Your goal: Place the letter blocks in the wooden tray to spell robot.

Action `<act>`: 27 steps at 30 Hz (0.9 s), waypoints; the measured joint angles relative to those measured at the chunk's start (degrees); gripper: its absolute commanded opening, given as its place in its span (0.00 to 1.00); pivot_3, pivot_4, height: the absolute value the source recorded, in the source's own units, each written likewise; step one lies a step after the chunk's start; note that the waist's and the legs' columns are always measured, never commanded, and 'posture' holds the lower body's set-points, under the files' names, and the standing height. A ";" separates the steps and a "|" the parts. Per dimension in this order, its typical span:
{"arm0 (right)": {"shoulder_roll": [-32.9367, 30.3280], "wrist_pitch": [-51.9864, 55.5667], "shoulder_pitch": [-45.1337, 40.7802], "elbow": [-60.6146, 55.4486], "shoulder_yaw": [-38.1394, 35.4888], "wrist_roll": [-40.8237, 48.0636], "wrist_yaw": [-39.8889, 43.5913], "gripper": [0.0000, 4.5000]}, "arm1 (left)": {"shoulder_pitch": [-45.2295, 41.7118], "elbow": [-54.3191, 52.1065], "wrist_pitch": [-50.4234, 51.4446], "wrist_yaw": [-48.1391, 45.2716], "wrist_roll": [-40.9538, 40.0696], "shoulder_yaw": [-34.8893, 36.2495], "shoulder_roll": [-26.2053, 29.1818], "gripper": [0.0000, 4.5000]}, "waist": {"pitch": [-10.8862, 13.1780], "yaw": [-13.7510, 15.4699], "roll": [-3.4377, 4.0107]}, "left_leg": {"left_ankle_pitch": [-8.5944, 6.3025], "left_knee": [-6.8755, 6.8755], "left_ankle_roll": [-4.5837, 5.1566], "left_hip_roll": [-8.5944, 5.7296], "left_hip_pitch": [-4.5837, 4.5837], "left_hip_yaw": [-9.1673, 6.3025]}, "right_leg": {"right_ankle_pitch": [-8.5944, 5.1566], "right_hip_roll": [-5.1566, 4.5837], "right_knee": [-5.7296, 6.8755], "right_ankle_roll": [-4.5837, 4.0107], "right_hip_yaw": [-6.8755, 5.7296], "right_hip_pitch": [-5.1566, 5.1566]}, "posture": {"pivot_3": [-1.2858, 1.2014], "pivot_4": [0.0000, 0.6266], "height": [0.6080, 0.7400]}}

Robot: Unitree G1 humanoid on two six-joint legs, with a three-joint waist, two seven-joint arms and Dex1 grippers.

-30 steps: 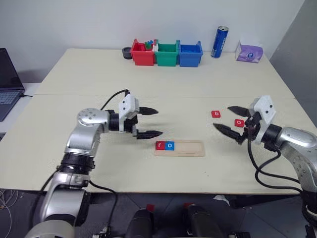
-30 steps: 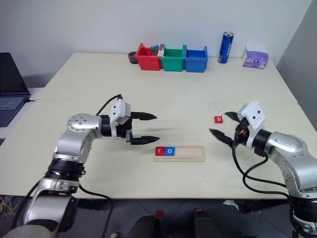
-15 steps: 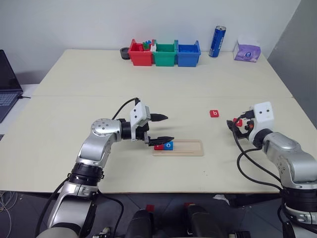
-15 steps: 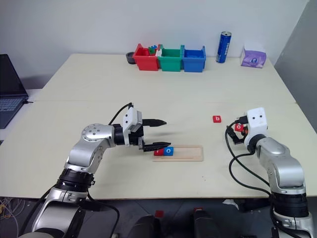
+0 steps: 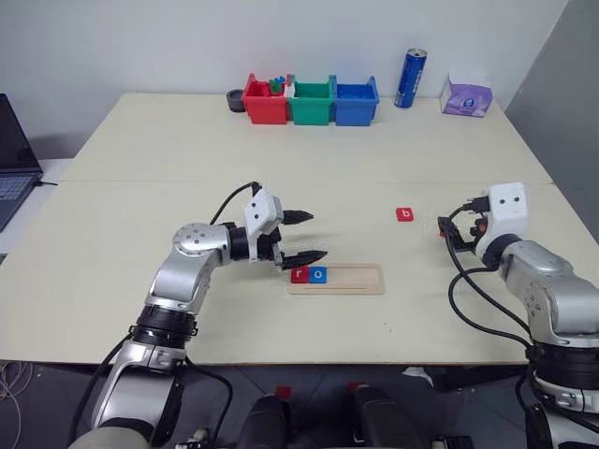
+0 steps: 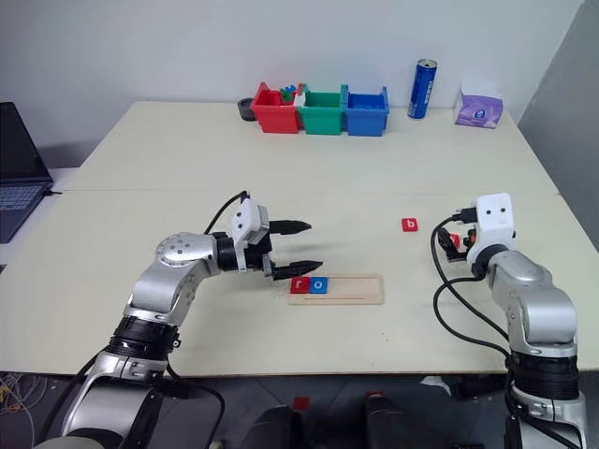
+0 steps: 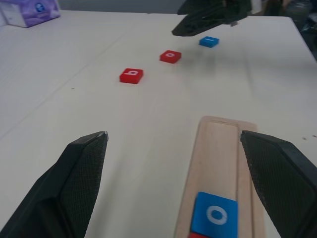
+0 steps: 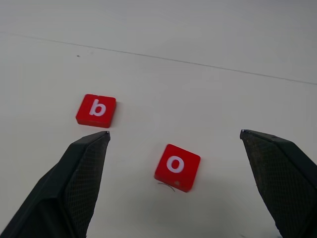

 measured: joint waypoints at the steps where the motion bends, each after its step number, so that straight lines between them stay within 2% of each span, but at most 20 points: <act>1: 0.54 -0.07 -0.49 0.00 0.69 -0.02 0.15 1.00 | -0.38 0.25 0.03 1.18 -0.05 0.53 -0.40 1.00 | 0.00 -0.02 0.00 | 0.00 0.00 0.00 0.00 0.01 0.00 | 0.00 0.00 0.00 0.00 0.00 0.00 | 0.52 0.24 1.00; 15: 5.94 -4.66 -5.84 8.62 7.12 -3.14 -0.71 1.00 | 4.03 -6.17 4.47 4.49 -2.83 1.59 -0.20 1.00 | 0.00 0.01 0.00 | 0.00 -0.02 0.00 0.01 -0.01 -0.02 | 0.00 -0.02 -0.02 0.00 -0.01 -0.01 | 0.52 0.24 1.00; 27: 10.83 -7.26 -8.40 16.11 7.18 -5.93 -3.41 1.00 | 5.55 -9.38 6.51 4.64 -3.36 1.61 0.74 1.00 | 0.00 0.00 0.01 | 0.00 -0.02 0.00 0.02 -0.01 -0.02 | 0.00 -0.02 -0.03 0.00 0.01 -0.02 | 0.52 0.24 1.00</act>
